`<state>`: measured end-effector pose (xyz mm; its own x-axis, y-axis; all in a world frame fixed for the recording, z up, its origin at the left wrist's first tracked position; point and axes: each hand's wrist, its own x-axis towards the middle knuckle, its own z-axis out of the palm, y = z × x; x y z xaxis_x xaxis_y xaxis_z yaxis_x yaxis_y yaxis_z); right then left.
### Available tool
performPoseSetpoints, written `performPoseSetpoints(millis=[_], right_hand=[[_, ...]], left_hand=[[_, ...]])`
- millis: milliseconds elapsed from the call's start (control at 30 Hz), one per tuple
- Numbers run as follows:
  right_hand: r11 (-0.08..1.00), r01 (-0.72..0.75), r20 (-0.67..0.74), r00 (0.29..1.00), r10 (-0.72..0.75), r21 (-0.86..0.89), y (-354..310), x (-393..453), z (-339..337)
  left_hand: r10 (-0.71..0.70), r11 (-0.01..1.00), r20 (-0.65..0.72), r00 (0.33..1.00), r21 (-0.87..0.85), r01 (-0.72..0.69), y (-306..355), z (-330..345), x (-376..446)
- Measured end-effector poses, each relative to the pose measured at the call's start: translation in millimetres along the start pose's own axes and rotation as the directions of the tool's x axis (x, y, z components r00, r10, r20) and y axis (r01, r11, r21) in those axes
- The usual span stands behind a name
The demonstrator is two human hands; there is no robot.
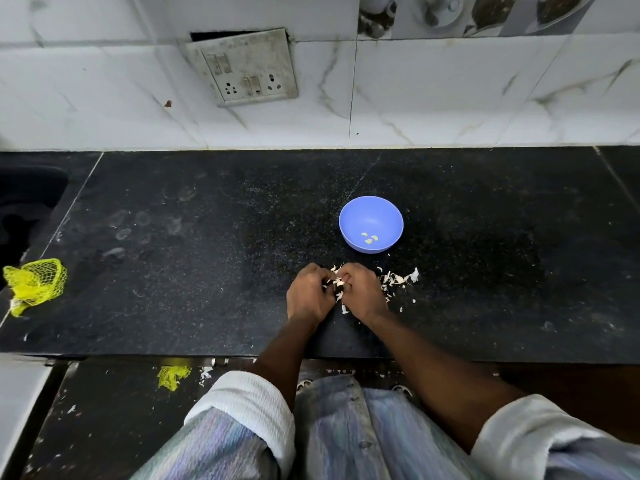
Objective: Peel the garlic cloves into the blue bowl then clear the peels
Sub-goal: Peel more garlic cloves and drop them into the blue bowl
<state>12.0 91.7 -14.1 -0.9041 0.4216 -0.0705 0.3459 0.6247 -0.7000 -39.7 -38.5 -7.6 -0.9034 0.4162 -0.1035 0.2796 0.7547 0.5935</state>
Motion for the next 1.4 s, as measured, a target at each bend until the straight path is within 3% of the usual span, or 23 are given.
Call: performPoseSetpoints(millis=[233,467,733,967,1167,1400], right_hand=[[0.965,-0.141,-0.106,0.980,0.167,0.223,3.4,-4.9,-13.1],[0.906,-0.213,-0.125,0.953,0.275,0.367,26.4,-4.8,-40.1],[0.840,-0.169,-0.092,0.964,0.250,0.515,44.3,-16.2,-63.9],[0.847,-0.169,-0.079,0.967,0.240,0.504,49.7,-18.4,-73.3],[0.863,-0.179,-0.091,0.964,0.249,0.473,51.3,-17.6,-78.1],[0.834,-0.172,-0.056,0.970,0.236,0.524,56.1,-15.0,-83.0]], left_hand=[[-0.038,0.985,-0.006,0.999,-0.170,0.037,27.7,16.9,4.5],[-0.113,0.932,-0.046,0.993,-0.350,0.090,65.8,28.8,7.2],[-0.122,0.909,-0.087,0.989,-0.411,0.076,100.3,34.2,2.1],[-0.075,0.931,-0.108,0.991,-0.363,0.030,106.2,39.9,-7.9],[-0.208,0.911,-0.151,0.966,-0.391,0.135,114.1,43.5,-13.9],[-0.188,0.879,-0.099,0.977,-0.460,0.123,112.7,43.5,-15.1]])
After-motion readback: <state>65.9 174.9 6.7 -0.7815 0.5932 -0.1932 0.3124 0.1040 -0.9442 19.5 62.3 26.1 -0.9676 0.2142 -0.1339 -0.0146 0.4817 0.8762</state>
